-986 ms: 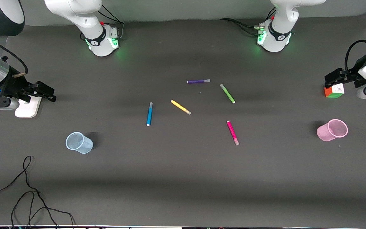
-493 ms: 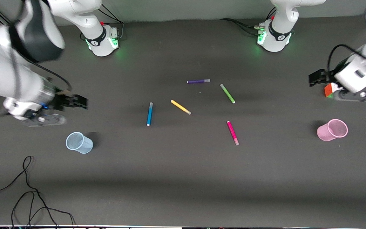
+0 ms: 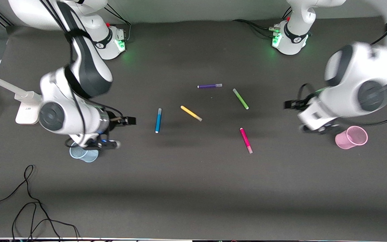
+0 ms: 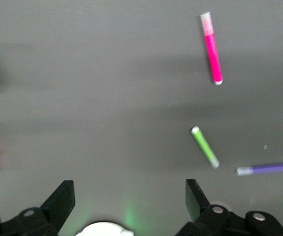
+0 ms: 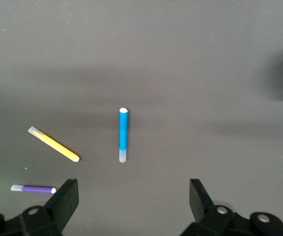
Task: Place pink and blue markers in matching cups
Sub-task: 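Move the right gripper toward the blue marker while the left gripper reaches the pink marker, then grasp the blue marker with the right gripper while the left gripper grasps the pink marker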
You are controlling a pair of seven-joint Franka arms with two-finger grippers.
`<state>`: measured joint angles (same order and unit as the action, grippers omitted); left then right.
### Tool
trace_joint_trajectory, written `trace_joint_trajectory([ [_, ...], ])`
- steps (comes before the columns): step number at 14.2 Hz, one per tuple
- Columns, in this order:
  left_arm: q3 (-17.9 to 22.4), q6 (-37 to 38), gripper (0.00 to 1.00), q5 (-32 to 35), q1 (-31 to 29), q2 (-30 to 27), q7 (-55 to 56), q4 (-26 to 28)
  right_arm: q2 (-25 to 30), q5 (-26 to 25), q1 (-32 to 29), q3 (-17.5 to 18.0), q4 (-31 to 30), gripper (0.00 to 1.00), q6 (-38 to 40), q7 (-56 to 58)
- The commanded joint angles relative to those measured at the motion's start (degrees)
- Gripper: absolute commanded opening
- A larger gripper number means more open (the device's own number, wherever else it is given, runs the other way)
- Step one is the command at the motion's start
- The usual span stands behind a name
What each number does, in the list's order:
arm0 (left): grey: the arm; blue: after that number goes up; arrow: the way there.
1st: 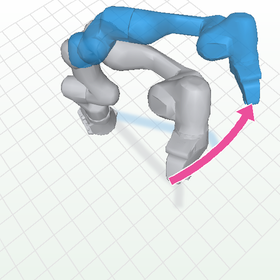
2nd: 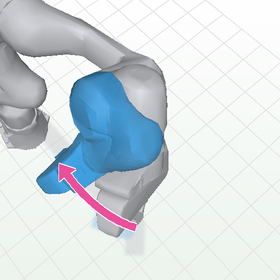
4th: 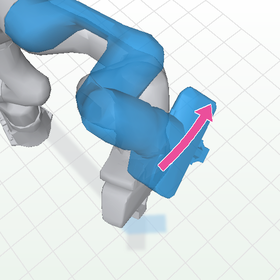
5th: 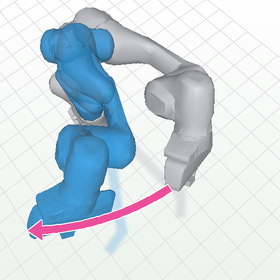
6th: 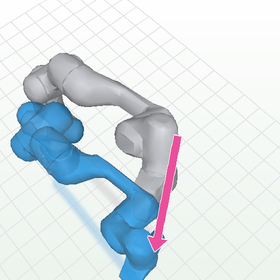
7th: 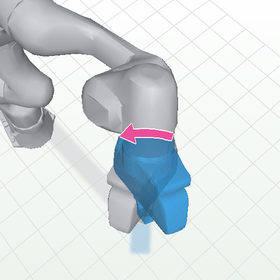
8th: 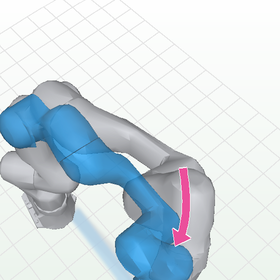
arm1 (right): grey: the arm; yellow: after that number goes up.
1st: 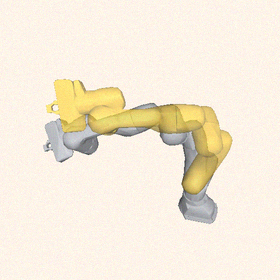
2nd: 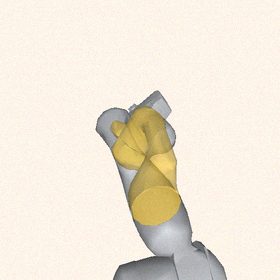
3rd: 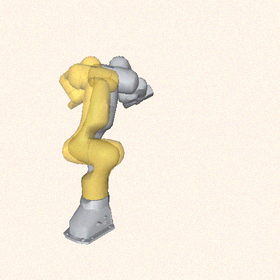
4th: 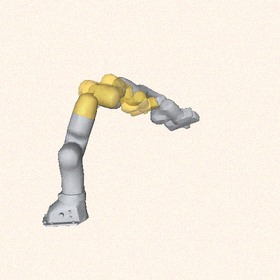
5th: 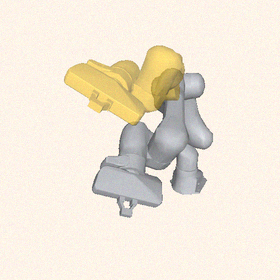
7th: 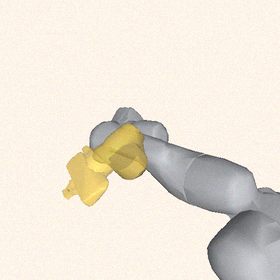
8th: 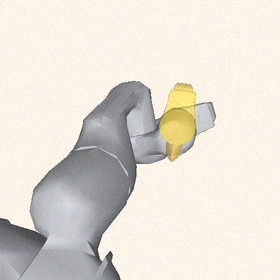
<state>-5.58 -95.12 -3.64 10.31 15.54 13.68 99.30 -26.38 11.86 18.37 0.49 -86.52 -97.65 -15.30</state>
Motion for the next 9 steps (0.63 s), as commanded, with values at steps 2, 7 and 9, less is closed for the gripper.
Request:
trace_joint_trajectory([
  [2, 0.66, -6.99, 0.99, -0.49, 6.64, 7.38, 11.33, -0.86, -8.94, 1.49, 3.69, -0.58, 4.17, 1.00, -7.17, -4.65],
  [7, 0.66, -17.71, 0.97, -0.49, 10.26, 15.21, 19.01, -0.95, -13.17, 1.76, 5.28, -0.58, -1.88, 1.00, -17.37, -7.03],
  [9, 0.57, -22.36, 0.97, -0.66, 10.96, 18.28, 21.37, -0.78, -13.35, 1.76, 5.62, -0.58, -4.96, 1.00, -19.94, -6.94],
])
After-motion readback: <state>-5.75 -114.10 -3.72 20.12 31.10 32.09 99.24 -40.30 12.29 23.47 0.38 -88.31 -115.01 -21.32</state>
